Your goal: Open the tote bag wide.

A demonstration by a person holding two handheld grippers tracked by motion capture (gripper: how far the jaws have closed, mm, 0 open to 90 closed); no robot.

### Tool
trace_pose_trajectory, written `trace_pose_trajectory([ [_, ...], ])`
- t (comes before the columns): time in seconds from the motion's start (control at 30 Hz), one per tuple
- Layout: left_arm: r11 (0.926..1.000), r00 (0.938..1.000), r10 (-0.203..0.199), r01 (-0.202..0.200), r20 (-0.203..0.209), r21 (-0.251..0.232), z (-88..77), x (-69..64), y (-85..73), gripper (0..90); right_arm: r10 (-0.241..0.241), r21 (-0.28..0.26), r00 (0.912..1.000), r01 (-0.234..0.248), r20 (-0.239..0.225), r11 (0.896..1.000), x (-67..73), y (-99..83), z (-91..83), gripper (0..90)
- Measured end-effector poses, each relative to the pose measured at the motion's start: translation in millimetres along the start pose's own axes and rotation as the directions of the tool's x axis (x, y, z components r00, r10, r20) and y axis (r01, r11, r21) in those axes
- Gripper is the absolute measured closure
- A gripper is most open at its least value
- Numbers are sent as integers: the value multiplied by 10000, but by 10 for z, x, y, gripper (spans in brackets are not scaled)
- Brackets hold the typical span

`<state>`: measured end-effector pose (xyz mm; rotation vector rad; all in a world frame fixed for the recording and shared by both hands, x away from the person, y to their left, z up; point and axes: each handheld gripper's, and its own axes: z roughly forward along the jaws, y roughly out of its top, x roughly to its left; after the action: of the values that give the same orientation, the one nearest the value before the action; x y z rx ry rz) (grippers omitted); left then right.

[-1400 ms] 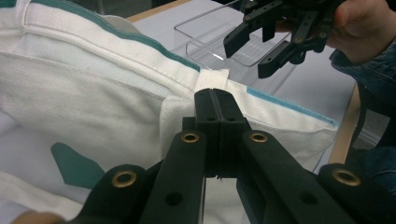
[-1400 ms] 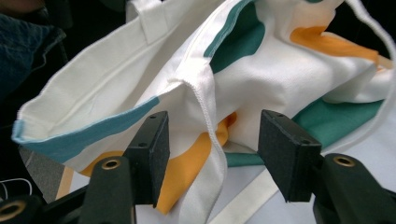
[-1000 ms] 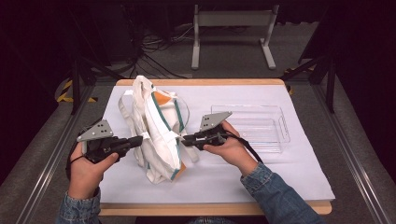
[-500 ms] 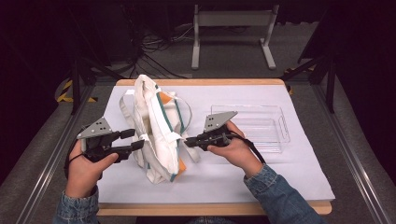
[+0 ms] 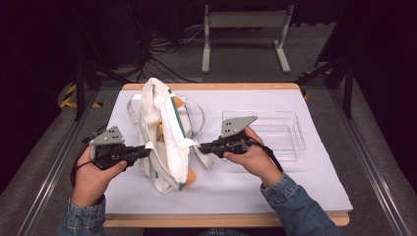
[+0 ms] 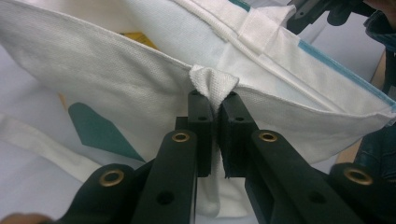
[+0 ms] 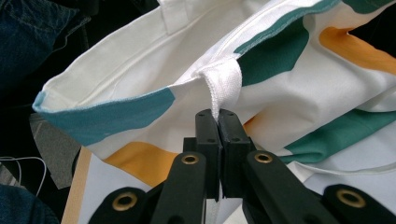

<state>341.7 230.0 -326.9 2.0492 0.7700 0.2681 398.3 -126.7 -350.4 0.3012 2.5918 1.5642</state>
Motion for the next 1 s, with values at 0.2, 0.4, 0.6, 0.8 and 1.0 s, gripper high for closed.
trace_pose_trajectory([
  [0.2, 9997, 9999, 68, -72, -156, -225, -113, 2, -5, 849, 7, -34, 9999, -6, 149, 10000, 24, 23, -96, 878],
  [0.4, 9987, 9994, -14, -3, -344, -507, -239, 49, -29, 848, 143, -34, 9995, -142, 271, 9999, 57, 42, -220, 879],
  [0.6, 9970, 9982, -236, 195, -546, -751, -322, 104, -65, 849, 216, 27, 9986, -217, 476, 9998, 76, 30, -338, 878],
  [0.8, 9958, 9978, -352, 302, -570, -864, -367, 158, -106, 849, 267, 149, 9978, -277, 607, 9995, 94, 8, -408, 879],
  [1.0, 9931, 9976, -476, 418, -505, -1096, -421, 214, -149, 849, 334, 229, 9965, -352, 761, 9991, 114, -27, -495, 879],
])
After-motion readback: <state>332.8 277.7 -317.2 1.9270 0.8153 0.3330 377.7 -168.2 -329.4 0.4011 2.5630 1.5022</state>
